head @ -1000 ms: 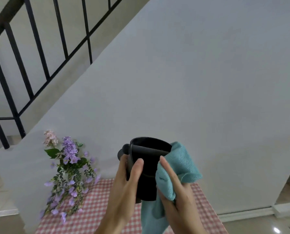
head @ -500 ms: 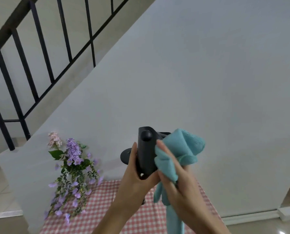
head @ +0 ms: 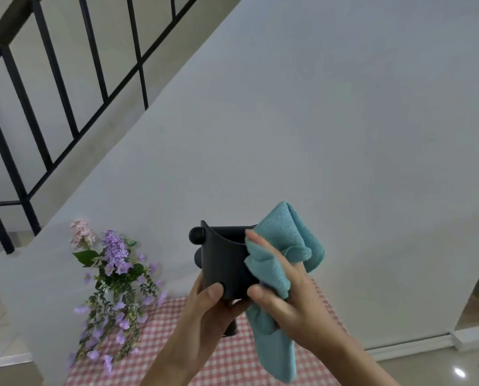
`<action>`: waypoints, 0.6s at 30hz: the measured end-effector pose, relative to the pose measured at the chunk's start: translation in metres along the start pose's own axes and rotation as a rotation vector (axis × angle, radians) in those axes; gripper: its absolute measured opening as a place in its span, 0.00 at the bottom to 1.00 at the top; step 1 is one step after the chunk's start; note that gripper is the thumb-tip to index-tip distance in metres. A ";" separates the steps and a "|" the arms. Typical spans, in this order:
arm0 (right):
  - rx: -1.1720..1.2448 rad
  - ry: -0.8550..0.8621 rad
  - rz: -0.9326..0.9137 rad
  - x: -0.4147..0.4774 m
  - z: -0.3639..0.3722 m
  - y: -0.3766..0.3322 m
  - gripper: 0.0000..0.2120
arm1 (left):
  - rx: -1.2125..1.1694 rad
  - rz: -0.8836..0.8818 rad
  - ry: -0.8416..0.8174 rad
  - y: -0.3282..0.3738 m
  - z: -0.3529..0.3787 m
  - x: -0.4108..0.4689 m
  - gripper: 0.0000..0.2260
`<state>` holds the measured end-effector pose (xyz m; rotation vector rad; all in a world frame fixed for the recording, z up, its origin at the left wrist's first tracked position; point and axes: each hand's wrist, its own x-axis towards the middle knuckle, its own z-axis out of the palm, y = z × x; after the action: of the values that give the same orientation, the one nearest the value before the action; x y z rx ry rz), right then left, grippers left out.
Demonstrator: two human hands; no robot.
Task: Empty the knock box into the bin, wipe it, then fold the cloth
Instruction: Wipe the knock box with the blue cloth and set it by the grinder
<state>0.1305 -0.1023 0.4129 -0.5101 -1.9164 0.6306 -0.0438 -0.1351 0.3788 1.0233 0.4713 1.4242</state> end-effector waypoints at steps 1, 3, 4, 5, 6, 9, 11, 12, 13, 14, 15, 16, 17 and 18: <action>0.082 0.011 0.034 -0.002 0.000 0.001 0.26 | -0.023 -0.003 -0.019 0.001 -0.001 -0.001 0.38; 0.146 0.030 0.103 -0.008 -0.002 0.005 0.23 | -0.024 -0.015 -0.062 0.004 -0.007 0.000 0.38; 0.153 0.033 0.146 -0.011 -0.003 0.007 0.22 | 0.032 -0.029 -0.065 0.006 -0.010 0.000 0.39; 0.154 0.029 0.172 -0.015 -0.004 0.007 0.21 | 0.128 -0.045 -0.041 0.009 -0.011 0.000 0.41; 0.156 0.026 0.166 -0.017 -0.004 0.007 0.20 | 0.254 -0.065 0.016 0.011 -0.011 0.000 0.45; 0.130 0.040 0.124 -0.018 -0.004 0.008 0.22 | 0.451 -0.104 0.093 0.010 -0.010 0.001 0.45; 0.105 0.024 0.117 -0.016 -0.007 0.012 0.22 | 0.497 -0.059 0.049 0.008 -0.006 0.001 0.39; 0.085 0.004 0.121 -0.016 -0.009 0.014 0.22 | 0.504 -0.044 0.036 0.008 -0.004 0.001 0.38; 0.070 -0.011 0.127 -0.016 -0.012 0.016 0.22 | 0.488 -0.039 0.032 0.007 -0.002 0.001 0.38; 0.068 -0.014 0.124 -0.018 -0.014 0.019 0.22 | 0.463 -0.039 0.026 0.007 -0.001 0.001 0.41; 0.086 -0.004 0.111 -0.020 -0.016 0.022 0.21 | 0.439 -0.037 -0.001 0.005 -0.001 0.000 0.43; 0.125 0.018 0.100 -0.022 -0.018 0.025 0.20 | 0.446 -0.019 -0.049 0.006 0.000 -0.002 0.42; 0.174 0.046 0.093 -0.024 -0.019 0.027 0.20 | 0.481 0.009 -0.097 0.006 0.002 -0.004 0.40; 0.224 0.068 0.090 -0.026 -0.020 0.028 0.21 | 0.520 0.036 -0.128 0.008 0.003 -0.007 0.36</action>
<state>0.1617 -0.0919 0.3844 -0.4696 -1.7400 0.8640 -0.0465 -0.1438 0.3845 1.5337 0.7539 1.2843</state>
